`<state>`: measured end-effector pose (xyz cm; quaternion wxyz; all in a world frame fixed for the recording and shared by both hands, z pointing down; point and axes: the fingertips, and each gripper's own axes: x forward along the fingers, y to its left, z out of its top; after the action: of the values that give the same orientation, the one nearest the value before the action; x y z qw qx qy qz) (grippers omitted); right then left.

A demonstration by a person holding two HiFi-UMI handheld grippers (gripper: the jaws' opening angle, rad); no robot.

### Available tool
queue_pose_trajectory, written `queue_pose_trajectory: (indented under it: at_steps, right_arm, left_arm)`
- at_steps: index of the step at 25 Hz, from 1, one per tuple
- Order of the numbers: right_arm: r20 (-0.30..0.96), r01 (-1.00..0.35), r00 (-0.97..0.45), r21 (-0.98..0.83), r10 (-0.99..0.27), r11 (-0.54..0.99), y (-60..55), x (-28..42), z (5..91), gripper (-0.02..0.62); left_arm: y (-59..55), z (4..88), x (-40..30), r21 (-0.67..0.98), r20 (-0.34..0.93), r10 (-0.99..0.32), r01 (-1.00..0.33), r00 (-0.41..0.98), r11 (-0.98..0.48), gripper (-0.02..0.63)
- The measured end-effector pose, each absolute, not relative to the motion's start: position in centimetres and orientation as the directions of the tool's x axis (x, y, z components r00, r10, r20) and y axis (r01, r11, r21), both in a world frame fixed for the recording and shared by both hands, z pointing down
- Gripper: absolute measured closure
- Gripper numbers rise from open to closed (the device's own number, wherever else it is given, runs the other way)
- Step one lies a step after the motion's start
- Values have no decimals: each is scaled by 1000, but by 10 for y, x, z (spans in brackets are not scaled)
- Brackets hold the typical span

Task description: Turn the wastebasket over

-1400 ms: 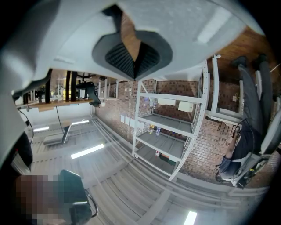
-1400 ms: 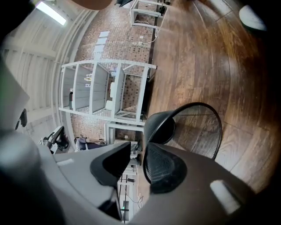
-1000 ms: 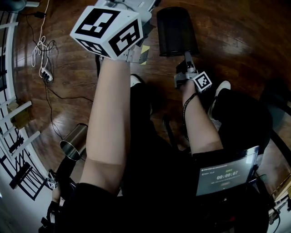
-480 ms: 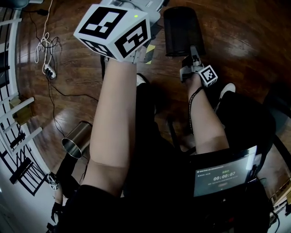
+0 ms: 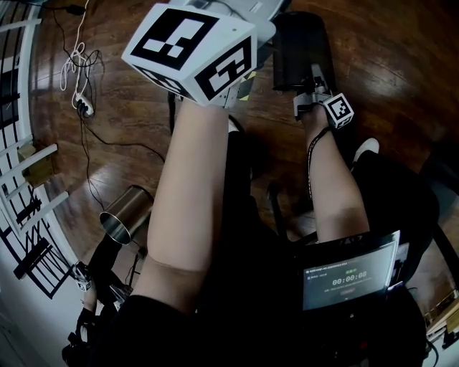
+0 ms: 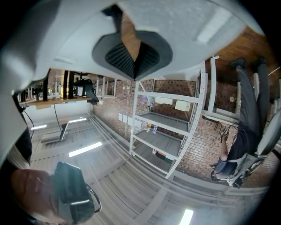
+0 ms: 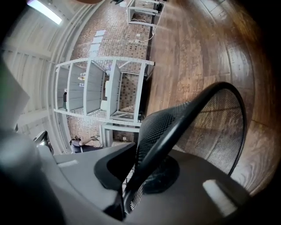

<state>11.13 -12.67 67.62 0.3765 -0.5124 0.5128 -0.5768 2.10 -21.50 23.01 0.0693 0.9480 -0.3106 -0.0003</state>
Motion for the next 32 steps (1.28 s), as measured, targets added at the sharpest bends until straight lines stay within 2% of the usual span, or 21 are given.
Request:
queue_pose_trajectory:
  at_steps: [5, 9, 14, 17, 22, 27, 29, 32]
  right_arm:
    - [194, -94, -226, -980, -955, -177, -129, 112, 645, 580]
    - [176, -248, -326, -964, -929, -96, -142, 111, 629, 581]
    - [190, -303, -354, -950, -916, -80, -154, 128, 617, 581]
    - [225, -395, -427, -918, -876, -43, -166, 135, 607, 581]
    - [362, -603, -554, -795, -750, 62, -181, 141, 600, 581]
    - [583, -790, -578, -574, -571, 214, -183, 139, 610, 583]
    - [673, -832, -554, -457, -490, 313, -179, 131, 619, 583]
    - [761, -829, -515, -326, -393, 456, -175, 114, 629, 581]
  left_arm:
    - [-214, 208, 26, 123, 36, -586, -586, 809, -801, 604]
    - [-214, 206, 26, 109, 2, -582, -579, 813, -808, 604]
    - [-212, 211, 19, 111, 2, -586, -583, 810, -805, 604]
    - [-214, 212, 15, 108, -2, -593, -589, 805, -801, 604]
    - [-212, 218, 8, 107, -3, -601, -597, 799, -795, 603]
    - [-211, 216, 5, 109, -11, -604, -600, 797, -793, 604]
    - [-211, 217, 4, 112, -9, -605, -601, 796, -792, 604]
    - [-213, 215, 4, 114, -10, -607, -603, 794, -790, 604]
